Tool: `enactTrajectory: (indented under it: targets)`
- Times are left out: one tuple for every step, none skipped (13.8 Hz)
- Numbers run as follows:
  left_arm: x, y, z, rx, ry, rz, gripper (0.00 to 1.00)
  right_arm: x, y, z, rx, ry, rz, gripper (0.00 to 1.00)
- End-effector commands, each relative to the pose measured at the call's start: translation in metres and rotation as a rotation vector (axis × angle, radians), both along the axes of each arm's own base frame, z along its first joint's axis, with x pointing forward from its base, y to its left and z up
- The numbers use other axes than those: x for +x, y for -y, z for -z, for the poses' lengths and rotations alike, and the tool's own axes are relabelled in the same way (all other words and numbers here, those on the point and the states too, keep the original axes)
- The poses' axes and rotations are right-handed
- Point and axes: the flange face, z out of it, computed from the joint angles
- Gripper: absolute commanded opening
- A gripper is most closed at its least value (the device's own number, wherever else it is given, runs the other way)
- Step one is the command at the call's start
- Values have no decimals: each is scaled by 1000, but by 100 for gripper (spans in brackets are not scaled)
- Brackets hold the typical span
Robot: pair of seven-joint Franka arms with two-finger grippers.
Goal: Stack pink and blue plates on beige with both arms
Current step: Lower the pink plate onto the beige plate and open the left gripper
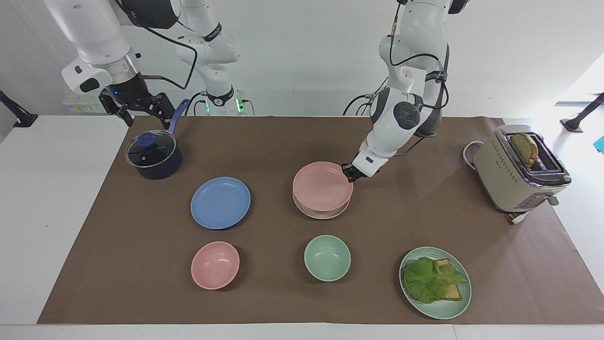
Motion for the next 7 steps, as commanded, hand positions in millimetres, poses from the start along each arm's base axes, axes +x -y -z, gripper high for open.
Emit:
enactTrajectory:
  targets:
    - [-2,6,16,-10,9,-13,0,-15,2,8,-1,29,18,100]
    - [-3,7,16,-9,7,-9,0,-15,1,12,-1,46,17,100]
    - [-4,9,16,-10,9,-3,23,-16,1,12,-1,54,16,100]
    - [-5,10,16,-10,10,4,81,-16,0,17,0,46,10,100]
    - [-4,11,14,-11,14,5,100,-15,1,29,-1,34,8,100]
    - [-3,11,14,-11,16,3,100,-11,1,39,1,37,8,100]
    - [-1,10,13,-13,19,4,100,-7,0,53,1,47,5,100]
